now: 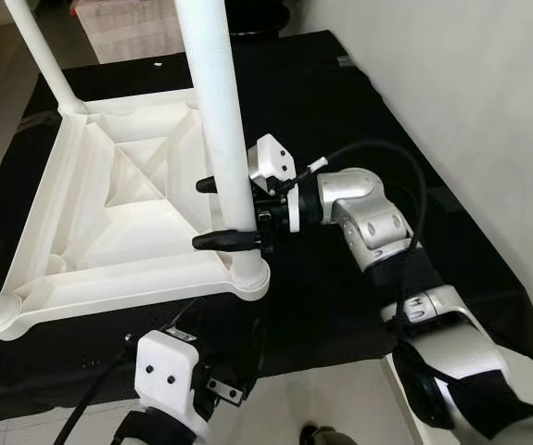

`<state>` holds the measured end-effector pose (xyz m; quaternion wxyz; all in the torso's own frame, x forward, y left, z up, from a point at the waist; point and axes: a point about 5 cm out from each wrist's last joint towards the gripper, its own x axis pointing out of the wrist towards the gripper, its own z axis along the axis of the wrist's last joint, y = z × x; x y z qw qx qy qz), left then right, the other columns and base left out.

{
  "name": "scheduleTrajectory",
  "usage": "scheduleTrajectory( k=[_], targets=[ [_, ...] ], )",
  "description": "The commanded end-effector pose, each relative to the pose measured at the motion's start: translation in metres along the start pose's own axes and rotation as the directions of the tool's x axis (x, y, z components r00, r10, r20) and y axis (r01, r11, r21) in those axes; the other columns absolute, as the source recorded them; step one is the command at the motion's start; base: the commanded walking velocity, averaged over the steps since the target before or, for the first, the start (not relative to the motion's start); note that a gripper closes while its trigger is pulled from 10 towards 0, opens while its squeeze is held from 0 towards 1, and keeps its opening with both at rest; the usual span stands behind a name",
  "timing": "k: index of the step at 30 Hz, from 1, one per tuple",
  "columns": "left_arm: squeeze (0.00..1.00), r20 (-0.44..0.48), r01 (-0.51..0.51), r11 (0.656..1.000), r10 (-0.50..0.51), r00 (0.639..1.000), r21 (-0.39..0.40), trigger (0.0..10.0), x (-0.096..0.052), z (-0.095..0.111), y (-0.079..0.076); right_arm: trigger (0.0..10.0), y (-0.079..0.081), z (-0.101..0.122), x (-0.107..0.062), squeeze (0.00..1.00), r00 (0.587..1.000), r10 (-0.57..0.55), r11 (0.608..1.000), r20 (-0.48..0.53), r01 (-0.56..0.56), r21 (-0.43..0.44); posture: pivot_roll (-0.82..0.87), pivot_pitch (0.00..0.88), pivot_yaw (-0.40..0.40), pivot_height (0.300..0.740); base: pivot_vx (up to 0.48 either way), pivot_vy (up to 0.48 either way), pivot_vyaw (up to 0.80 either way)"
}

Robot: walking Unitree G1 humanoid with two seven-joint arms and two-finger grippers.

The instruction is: Building children table

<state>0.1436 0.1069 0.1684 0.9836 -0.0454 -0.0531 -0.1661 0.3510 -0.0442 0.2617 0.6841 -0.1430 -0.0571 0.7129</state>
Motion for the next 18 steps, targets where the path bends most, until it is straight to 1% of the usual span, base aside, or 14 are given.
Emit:
scheduleTrajectory(
  k=[1,3,8,9,10,11,12,14,16,18],
  targets=[
    [0.0,-0.012,-0.002,1.0,0.002,1.0,0.001,10.0,-0.003,0.001,-0.001,0.0,0.001,0.001,0.004,0.0,0.995,0.101,0.995,0.015,-0.101,-0.003,0.03,0.227,0.0,0.74,0.0,0.0,0.0],
    [0.0,-0.012,-0.004,1.0,0.004,1.0,0.001,10.0,-0.003,0.001,-0.001,0.0,0.001,-0.001,0.003,0.0,0.993,0.119,0.993,0.017,-0.119,0.002,0.03,0.231,-0.003,0.74,0.0,0.0,0.0],
    [0.0,-0.011,-0.005,1.0,0.005,1.0,0.001,10.0,-0.003,0.002,-0.002,0.0,-0.001,-0.002,0.001,0.0,0.992,0.124,0.992,0.023,-0.125,0.008,0.03,0.232,-0.003,0.74,0.0,0.0,0.0],
    [0.0,-0.01,-0.006,1.0,0.006,1.0,0.0,10.0,-0.003,0.002,-0.002,0.0,-0.002,-0.005,-0.001,0.0,0.996,0.09,0.996,0.027,-0.09,0.01,0.03,0.233,-0.006,0.74,0.0,0.0,0.0],
    [0.0,-0.009,-0.007,1.0,0.007,1.0,-0.001,10.0,-0.002,0.002,-0.002,0.0,-0.003,-0.008,-0.004,0.0,0.999,0.031,0.999,0.027,-0.031,0.012,0.03,0.233,-0.009,0.74,0.0,0.0,0.0],
    [0.0,-0.009,-0.007,1.0,0.007,1.0,-0.001,10.0,-0.002,0.002,-0.002,0.0,-0.003,-0.008,-0.004,0.0,0.999,0.031,0.999,0.027,-0.031,0.012,0.03,0.233,-0.009,0.74,0.0,0.0,0.0],
    [0.0,-0.008,-0.007,1.0,0.007,1.0,-0.001,10.0,-0.002,0.002,-0.002,0.0,-0.004,-0.012,-0.008,0.0,0.999,-0.037,0.999,0.018,0.037,0.008,0.03,0.232,-0.013,0.74,0.0,0.0,0.0],
    [0.0,-0.008,-0.007,1.0,0.007,1.0,-0.001,10.0,-0.002,0.002,-0.002,0.0,-0.004,-0.012,-0.008,0.0,0.999,-0.037,0.999,0.018,0.037,0.008,0.03,0.232,-0.013,0.74,0.0,0.0,0.0],
    [0.0,-0.005,-0.007,1.0,0.007,1.0,0.0,10.0,-0.001,0.002,-0.002,0.0,-0.002,-0.025,-0.018,0.0,0.985,-0.174,0.985,-0.017,0.174,0.004,0.04,0.236,-0.031,0.74,0.0,0.0,0.0],
    [0.0,-0.005,-0.007,1.0,0.007,1.0,0.0,10.0,-0.001,0.002,-0.002,0.0,-0.002,-0.025,-0.018,0.0,0.985,-0.174,0.985,-0.017,0.174,0.004,0.04,0.236,-0.031,0.74,0.0,0.0,0.0]
  ],
)
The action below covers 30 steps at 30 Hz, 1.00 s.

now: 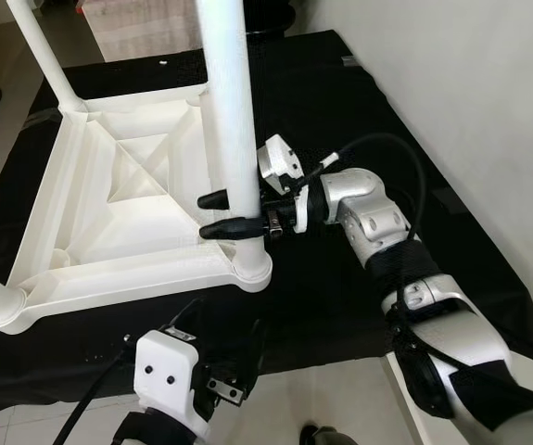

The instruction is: Building children table

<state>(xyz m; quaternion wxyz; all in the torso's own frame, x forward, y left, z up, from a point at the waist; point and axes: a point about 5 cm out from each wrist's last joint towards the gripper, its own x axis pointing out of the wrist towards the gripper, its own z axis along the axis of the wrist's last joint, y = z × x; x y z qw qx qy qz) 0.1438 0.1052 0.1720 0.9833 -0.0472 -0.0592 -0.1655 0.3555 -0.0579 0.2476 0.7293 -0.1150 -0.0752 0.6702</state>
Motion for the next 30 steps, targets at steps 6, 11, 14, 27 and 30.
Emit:
scheduleTrajectory(
  k=[6,11,14,27,30],
  targets=[
    [0.0,-0.013,-0.005,1.0,0.005,1.0,0.008,10.0,0.0,-0.001,0.005,0.0,0.066,-0.058,0.001,0.0,0.712,-0.644,0.723,-0.279,0.686,0.08,0.02,0.231,-0.013,0.74,0.0,0.0,0.0],
    [0.0,-0.012,0.008,1.0,-0.008,1.0,0.009,10.0,0.004,-0.004,0.005,0.0,0.061,-0.051,0.009,0.0,0.605,-0.756,0.609,-0.25,0.79,0.072,0.02,0.2,-0.018,0.74,0.0,0.0,0.0],
    [0.0,-0.005,0.002,1.0,-0.002,1.0,0.009,10.0,0.006,-0.004,0.004,0.0,0.056,-0.043,0.029,0.0,0.662,-0.717,0.66,-0.218,0.745,0.091,0.02,0.192,-0.026,0.74,0.0,0.0,0.0],
    [0.0,-0.004,-0.009,1.0,0.009,1.0,0.007,10.0,0.004,-0.004,0.005,10.0,0.071,-0.004,0.05,1.0,0.892,-0.451,0.869,-0.016,0.443,0.218,0.02,0.193,-0.031,0.74,0.0,0.0,0.0],
    [0.0,-0.006,-0.008,1.0,0.008,1.0,0.006,10.0,0.004,-0.005,0.004,10.0,0.057,0.005,0.04,0.9,0.97,-0.234,0.967,0.059,0.226,0.121,0.03,0.192,-0.036,0.74,0.0,0.0,0.0]
  ],
)
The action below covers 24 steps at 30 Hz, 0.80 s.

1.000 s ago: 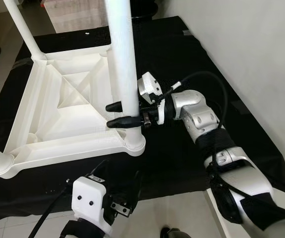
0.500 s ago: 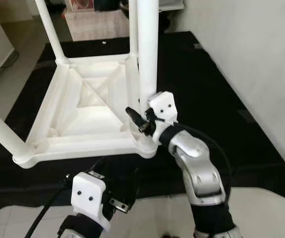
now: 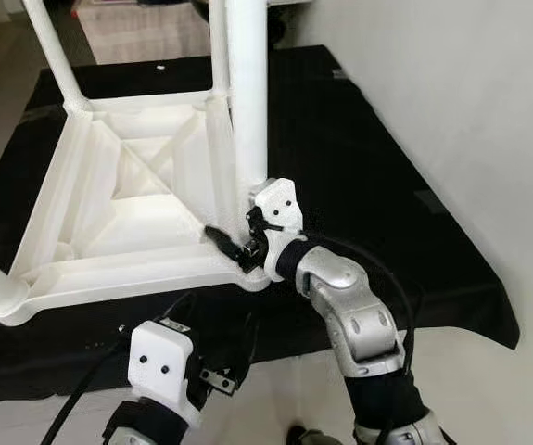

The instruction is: Building children table

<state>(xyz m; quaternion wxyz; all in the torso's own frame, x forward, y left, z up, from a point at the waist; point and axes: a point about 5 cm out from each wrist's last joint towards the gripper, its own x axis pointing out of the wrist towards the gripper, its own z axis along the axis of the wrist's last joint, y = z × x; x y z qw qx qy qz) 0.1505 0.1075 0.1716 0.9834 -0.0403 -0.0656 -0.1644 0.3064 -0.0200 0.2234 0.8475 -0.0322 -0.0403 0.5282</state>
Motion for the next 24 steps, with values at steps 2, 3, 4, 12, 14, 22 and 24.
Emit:
scheduleTrajectory(
  k=[2,3,4,12,14,22,24],
  targets=[
    [0.0,-0.017,-0.007,1.0,0.007,1.0,-0.01,10.0,-0.002,-0.004,-0.001,10.0,0.002,0.012,0.005,0.9,0.987,0.155,0.986,0.042,-0.152,-0.072,0.03,0.193,-0.04,0.74,0.0,0.0,0.0],
    [0.0,-0.017,-0.007,1.0,0.007,1.0,-0.01,10.0,-0.002,-0.004,-0.001,10.0,0.002,0.012,0.005,0.9,0.987,0.155,0.986,0.042,-0.152,-0.072,0.03,0.193,-0.04,0.74,0.0,0.0,0.0],
    [0.0,-0.017,-0.008,1.0,0.008,1.0,-0.01,10.0,-0.002,-0.004,-0.002,10.0,-0.002,0.009,0.004,0.0,0.976,0.219,0.969,0.002,-0.218,-0.117,0.03,0.194,-0.042,0.74,0.0,0.0,0.0],
    [0.0,-0.021,-0.011,1.0,0.01,1.0,-0.012,10.0,-0.004,-0.004,-0.005,10.0,-0.025,0.006,0.005,0.0,0.933,0.341,0.916,-0.115,-0.357,-0.182,0.04,0.201,-0.043,0.74,0.0,0.0,0.0],
    [0.0,-0.022,-0.01,1.0,0.01,1.0,-0.013,10.0,-0.005,-0.004,-0.005,10.0,-0.029,0.008,0.006,0.0,0.926,0.358,0.91,-0.117,-0.375,-0.18,0.04,0.202,-0.044,0.74,0.0,0.0,0.0],
    [0.0,-0.027,-0.011,1.0,0.01,1.0,-0.019,10.0,-0.007,-0.004,-0.007,0.0,-0.032,0.01,0.002,0.0,0.843,0.519,0.834,-0.14,-0.535,-0.133,0.02,0.213,-0.041,0.74,0.0,0.0,0.0],
    [0.0,-0.028,-0.01,1.0,0.01,1.0,-0.021,10.0,-0.008,-0.004,-0.007,0.0,-0.032,0.01,0.002,0.0,0.827,0.543,0.819,-0.147,-0.56,-0.128,0.02,0.213,-0.041,0.74,0.0,0.0,0.0]
  ],
)
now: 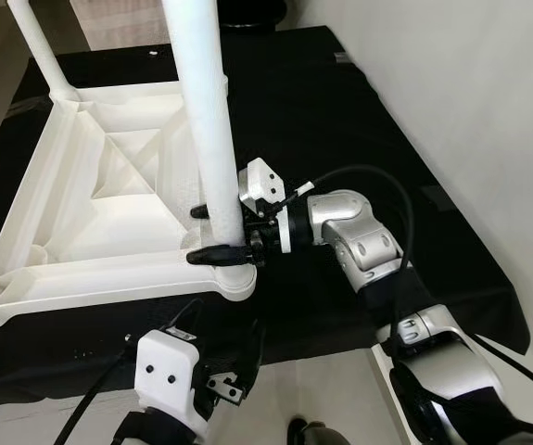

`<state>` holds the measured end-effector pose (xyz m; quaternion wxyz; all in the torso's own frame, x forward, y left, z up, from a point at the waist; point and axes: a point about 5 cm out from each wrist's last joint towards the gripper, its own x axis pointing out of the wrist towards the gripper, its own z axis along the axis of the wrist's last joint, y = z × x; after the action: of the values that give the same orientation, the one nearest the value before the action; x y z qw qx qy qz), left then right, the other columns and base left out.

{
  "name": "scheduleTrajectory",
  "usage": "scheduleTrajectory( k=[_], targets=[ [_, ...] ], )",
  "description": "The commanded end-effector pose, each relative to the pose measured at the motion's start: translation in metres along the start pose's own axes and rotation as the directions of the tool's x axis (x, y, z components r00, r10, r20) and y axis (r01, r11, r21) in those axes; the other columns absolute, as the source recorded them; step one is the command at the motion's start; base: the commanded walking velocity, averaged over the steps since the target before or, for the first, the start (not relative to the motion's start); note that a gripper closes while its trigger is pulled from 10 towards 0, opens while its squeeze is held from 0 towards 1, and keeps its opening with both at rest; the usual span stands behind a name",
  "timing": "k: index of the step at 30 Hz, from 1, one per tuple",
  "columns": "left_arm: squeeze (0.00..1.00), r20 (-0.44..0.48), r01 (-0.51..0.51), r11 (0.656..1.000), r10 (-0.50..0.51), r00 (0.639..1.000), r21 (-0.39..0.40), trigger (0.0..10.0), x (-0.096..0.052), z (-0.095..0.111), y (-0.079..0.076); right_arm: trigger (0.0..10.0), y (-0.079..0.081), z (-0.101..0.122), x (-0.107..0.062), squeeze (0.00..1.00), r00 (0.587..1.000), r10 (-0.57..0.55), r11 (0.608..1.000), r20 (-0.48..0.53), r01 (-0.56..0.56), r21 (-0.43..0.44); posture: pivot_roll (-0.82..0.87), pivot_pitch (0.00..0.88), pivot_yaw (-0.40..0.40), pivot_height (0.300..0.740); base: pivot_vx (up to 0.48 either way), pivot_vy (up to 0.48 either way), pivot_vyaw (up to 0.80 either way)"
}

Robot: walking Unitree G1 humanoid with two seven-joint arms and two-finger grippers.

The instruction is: Building children table

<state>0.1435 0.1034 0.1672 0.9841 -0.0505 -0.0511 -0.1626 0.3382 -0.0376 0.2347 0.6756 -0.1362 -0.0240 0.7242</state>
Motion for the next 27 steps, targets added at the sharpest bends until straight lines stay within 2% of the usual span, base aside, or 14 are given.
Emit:
scheduleTrajectory(
  k=[1,8,12,13,14,15,16,17,18,19,20,21,22,27],
  targets=[
    [0.0,-0.003,-0.004,1.0,0.004,1.0,0.004,10.0,-0.002,0.0,-0.001,0.0,0.003,0.003,0.005,0.0,0.998,0.057,0.998,0.007,-0.057,-0.018,0.02,0.213,-0.041,0.74,0.0,0.0,0.0],
    [0.0,-0.005,-0.005,1.0,0.005,1.0,0.002,10.0,-0.002,0.0,-0.002,0.0,-0.001,-0.002,0.001,0.0,1.0,0.013,1.0,0.01,-0.012,-0.02,0.01,0.22,-0.035,0.74,0.0,0.0,0.0],
    [0.0,-0.003,-0.006,1.0,0.006,1.0,0.0,10.0,-0.002,0.0,-0.002,0.0,-0.006,-0.007,-0.006,0.0,0.993,-0.119,0.993,0.007,0.119,-0.002,0.0,0.22,-0.036,0.74,0.0,0.0,0.0],
    [0.0,0.0,-0.007,1.0,0.007,1.0,-0.001,10.0,-0.001,0.0,-0.001,0.0,-0.001,-0.016,-0.007,0.0,0.948,-0.319,0.947,-0.007,0.319,0.04,-0.01,0.222,-0.044,0.74,0.0,0.0,0.0],
    [0.0,0.0,-0.007,1.0,0.007,1.0,-0.001,10.0,-0.001,0.0,-0.001,0.0,-0.001,-0.016,-0.007,0.0,0.948,-0.319,0.947,-0.007,0.319,0.04,-0.01,0.222,-0.044,0.74,0.0,0.0,0.0],
    [0.0,0.002,-0.007,1.0,0.007,1.0,-0.002,10.0,0.0,0.0,-0.001,0.0,0.004,-0.022,-0.01,0.0,0.889,-0.457,0.887,-0.026,0.458,0.066,-0.01,0.222,-0.044,0.74,0.0,0.0,0.0],
    [0.0,0.004,-0.009,1.0,0.009,1.0,-0.003,10.0,0.0,0.0,0.001,0.0,0.011,-0.035,-0.011,0.0,0.682,-0.723,0.671,-0.115,0.732,0.118,-0.03,0.224,-0.039,0.74,0.0,0.0,0.0],
    [0.0,0.005,-0.01,1.0,0.01,1.0,-0.003,10.0,0.0,0.001,0.002,0.0,0.018,-0.044,-0.019,0.0,0.475,-0.857,0.457,-0.203,0.88,0.128,-0.03,0.224,-0.039,0.74,0.0,0.0,0.0],
    [0.0,0.008,-0.007,1.0,0.007,1.0,-0.004,10.0,0.002,0.001,0.003,0.0,0.038,-0.045,-0.01,0.0,0.462,-0.859,0.447,-0.22,0.887,0.116,-0.05,0.226,-0.018,0.74,0.0,0.0,0.0],
    [0.0,0.008,-0.007,1.0,0.007,1.0,-0.004,10.0,0.002,0.001,0.003,0.0,0.038,-0.045,-0.01,0.0,0.462,-0.859,0.447,-0.22,0.887,0.116,-0.05,0.226,-0.018,0.74,0.0,0.0,0.0],
    [0.0,0.011,-0.003,1.0,0.003,1.0,-0.006,10.0,0.004,0.001,0.004,0.0,0.061,-0.041,0.005,0.0,0.538,-0.821,0.526,-0.191,0.843,0.113,-0.05,0.226,-0.018,0.74,0.0,0.0,0.0],
    [0.0,0.011,-0.003,1.0,0.003,1.0,-0.006,10.0,0.004,0.001,0.004,0.0,0.061,-0.041,0.005,0.0,0.538,-0.821,0.526,-0.191,0.843,0.113,-0.05,0.226,-0.018,0.74,0.0,0.0,0.0],
    [0.0,0.011,0.001,1.0,-0.001,1.0,-0.005,10.0,0.005,0.0,0.004,0.0,0.062,-0.039,0.014,0.0,0.579,-0.796,0.566,-0.176,0.816,0.118,-0.05,0.204,-0.009,0.74,0.0,0.0,0.0],
    [0.0,0.012,0.005,1.0,-0.005,1.0,0.002,10.0,0.008,-0.002,0.006,0.0,0.05,-0.034,0.031,0.0,0.615,-0.775,0.6,-0.148,0.789,0.133,-0.04,0.192,-0.011,0.74,0.0,0.0,0.0]
  ],
)
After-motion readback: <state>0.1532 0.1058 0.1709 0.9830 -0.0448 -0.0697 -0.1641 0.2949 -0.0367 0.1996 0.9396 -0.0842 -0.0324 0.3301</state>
